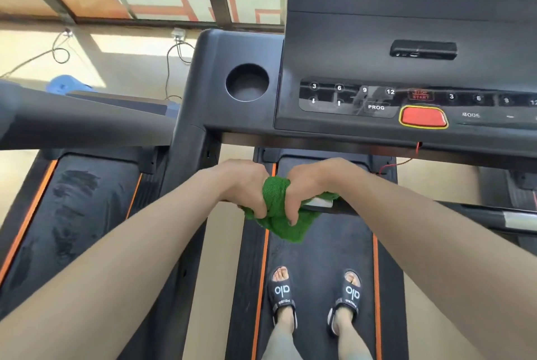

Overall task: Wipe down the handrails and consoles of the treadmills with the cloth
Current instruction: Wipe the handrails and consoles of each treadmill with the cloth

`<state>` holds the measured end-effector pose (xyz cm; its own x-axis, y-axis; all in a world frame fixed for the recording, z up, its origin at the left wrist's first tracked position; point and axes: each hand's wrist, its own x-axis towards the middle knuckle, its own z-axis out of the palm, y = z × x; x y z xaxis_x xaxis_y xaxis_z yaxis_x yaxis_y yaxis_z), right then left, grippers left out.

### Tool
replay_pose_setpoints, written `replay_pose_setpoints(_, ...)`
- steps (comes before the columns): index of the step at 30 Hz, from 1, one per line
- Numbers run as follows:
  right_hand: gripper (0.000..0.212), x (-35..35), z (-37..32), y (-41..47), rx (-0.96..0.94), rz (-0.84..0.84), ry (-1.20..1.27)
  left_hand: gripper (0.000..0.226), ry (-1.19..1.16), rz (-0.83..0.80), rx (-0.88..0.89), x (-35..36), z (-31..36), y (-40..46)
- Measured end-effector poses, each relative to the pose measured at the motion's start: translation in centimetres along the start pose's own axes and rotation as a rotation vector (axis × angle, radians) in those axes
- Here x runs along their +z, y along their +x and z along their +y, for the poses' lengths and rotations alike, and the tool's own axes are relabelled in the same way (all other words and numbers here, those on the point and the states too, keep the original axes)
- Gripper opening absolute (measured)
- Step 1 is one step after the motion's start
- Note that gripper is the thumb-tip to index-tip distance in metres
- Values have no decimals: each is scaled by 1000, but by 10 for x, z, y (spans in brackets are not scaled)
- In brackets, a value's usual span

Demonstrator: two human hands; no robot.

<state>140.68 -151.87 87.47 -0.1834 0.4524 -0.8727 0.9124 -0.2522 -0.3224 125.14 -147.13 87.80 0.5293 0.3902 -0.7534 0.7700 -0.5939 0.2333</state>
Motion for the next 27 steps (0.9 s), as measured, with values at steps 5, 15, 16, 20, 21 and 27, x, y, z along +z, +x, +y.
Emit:
replay_pose_setpoints(5,26,32,-5,-10,-4,424,-122,32,206,313,50,23,-1,-8)
replay_pose_setpoints(15,67,81,-99,8,-115,919,-280,87,-226,978,22,66,-65,-77)
replay_pose_setpoints(16,64,68,-110,15,-150,843,-208,81,-345,1039,31,67,-67,-77)
replay_pose_setpoints(20,47,18,-108,33,-145,369,2,56,-666,1190,-98,70,-72,-76)
replay_pose_setpoints(21,47,11,-104,35,-143,258,61,51,-612,1202,-126,70,-73,-74)
replay_pose_setpoints(27,40,21,-107,36,-44,361,39,47,-521,1176,-164,69,-72,-68)
